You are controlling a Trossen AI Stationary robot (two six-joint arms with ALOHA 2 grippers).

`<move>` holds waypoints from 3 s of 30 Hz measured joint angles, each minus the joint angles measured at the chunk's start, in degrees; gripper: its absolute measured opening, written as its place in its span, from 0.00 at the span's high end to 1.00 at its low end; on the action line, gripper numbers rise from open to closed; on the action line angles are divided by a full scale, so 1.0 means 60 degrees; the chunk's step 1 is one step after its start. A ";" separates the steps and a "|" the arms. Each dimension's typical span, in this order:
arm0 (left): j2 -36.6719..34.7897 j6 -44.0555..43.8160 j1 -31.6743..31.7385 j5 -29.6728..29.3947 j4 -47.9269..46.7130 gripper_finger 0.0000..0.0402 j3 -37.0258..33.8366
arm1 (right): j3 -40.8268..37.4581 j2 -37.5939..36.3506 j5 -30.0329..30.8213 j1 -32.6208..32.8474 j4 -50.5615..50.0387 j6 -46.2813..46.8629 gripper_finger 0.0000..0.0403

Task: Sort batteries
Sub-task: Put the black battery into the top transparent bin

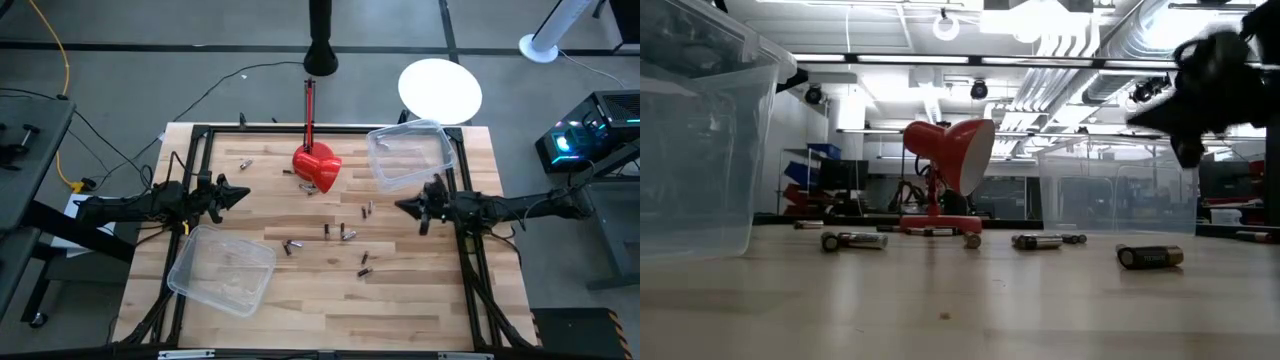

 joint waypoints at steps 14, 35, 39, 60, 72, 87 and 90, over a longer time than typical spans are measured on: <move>0.0000 -0.0002 0.0000 0.0004 0.0007 1.00 -0.0002 | 0.4795 0.3617 -0.2357 0.1760 -0.0242 -0.0857 1.00; 0.0003 -0.0002 0.0000 0.0003 0.0015 1.00 -0.0002 | 1.0790 1.2855 -0.3104 0.2419 -0.8131 -0.1218 0.73; 0.0002 -0.0002 0.0000 0.0004 0.0009 1.00 -0.0004 | 1.1353 1.3910 -0.3312 0.2542 -0.9229 -0.1972 0.56; 0.0004 -0.0002 0.0000 0.0004 0.0000 1.00 -0.0003 | 1.1238 1.5389 -0.3023 0.3092 -0.8624 -0.5567 0.47; 0.0003 -0.0002 0.0000 0.0004 0.0000 1.00 -0.0003 | 1.1283 1.5820 -0.2996 0.3406 -0.8653 -0.5013 0.84; 0.0011 -0.0001 0.0000 0.0001 -0.0017 1.00 -0.0003 | 1.1905 1.1664 0.0870 0.0842 -1.2956 -0.2431 0.95; 0.0011 -0.0002 0.0000 0.0004 -0.0020 1.00 -0.0004 | 1.1792 1.0378 0.1859 -0.0543 -1.3325 -0.1883 0.95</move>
